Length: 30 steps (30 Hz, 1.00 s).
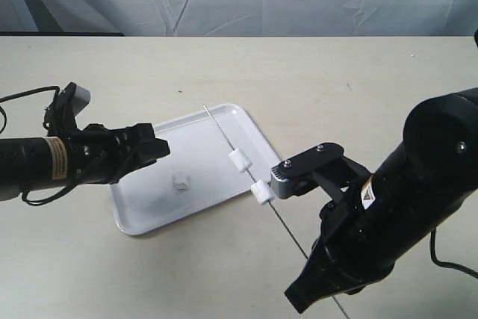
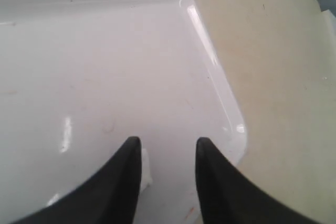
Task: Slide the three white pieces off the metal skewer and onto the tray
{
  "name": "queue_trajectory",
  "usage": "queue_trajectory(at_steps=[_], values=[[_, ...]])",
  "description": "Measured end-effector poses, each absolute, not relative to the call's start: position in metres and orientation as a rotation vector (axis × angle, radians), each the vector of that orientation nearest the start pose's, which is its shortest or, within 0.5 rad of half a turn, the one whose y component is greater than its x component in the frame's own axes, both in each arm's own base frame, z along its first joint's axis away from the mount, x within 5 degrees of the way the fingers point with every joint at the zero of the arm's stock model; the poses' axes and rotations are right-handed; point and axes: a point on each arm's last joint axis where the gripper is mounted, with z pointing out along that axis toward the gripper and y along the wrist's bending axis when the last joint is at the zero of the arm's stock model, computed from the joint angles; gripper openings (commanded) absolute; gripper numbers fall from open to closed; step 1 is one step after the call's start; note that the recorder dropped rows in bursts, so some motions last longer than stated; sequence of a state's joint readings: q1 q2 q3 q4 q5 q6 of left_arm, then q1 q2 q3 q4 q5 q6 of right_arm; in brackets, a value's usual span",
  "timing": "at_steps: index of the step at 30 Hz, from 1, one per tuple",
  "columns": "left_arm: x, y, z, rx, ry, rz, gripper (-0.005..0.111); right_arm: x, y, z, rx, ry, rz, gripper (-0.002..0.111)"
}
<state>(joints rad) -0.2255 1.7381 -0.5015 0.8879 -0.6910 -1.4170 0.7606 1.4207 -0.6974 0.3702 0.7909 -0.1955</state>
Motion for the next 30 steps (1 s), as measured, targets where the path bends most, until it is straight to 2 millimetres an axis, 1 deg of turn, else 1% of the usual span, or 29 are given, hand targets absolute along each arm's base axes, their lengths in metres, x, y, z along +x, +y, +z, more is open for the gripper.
queue_trajectory(at_steps=[3,6,8,10,12,13,16,20,25,30], values=[[0.253,-0.105,0.127,-0.202,2.328,-1.055,0.036,0.150,0.174,0.185,-1.051,2.874,0.463,-0.001],[0.253,-0.111,0.135,-0.162,2.257,-1.163,0.036,0.155,0.178,0.178,-1.063,2.900,0.436,-0.001],[0.251,-0.116,0.143,-0.108,2.177,-1.281,0.036,0.167,0.189,0.179,-1.062,2.890,0.434,-0.001],[0.249,-0.119,0.146,-0.063,2.167,-1.329,0.036,0.180,0.202,0.184,-1.039,2.876,0.447,-0.001],[0.247,-0.121,0.148,-0.071,2.157,-1.389,0.036,0.191,0.213,0.186,-1.038,2.880,0.454,-0.001],[0.246,-0.123,0.152,-0.066,2.119,-1.445,0.036,0.197,0.219,0.185,-1.037,2.894,0.455,-0.001],[0.245,-0.126,0.159,-0.078,2.064,-1.545,0.036,0.205,0.227,0.185,-1.029,2.907,0.458,-0.001],[0.245,-0.126,0.159,-0.099,2.064,-1.565,0.036,0.207,0.231,0.189,-1.001,2.908,0.495,-0.001],[0.246,-0.124,0.156,-0.121,2.100,-1.524,0.036,0.204,0.230,0.189,-1.025,2.938,0.495,-0.001],[0.248,-0.122,0.153,-0.165,2.115,-1.486,0.036,0.201,0.234,0.191,-1.026,2.935,0.579,-0.001]])
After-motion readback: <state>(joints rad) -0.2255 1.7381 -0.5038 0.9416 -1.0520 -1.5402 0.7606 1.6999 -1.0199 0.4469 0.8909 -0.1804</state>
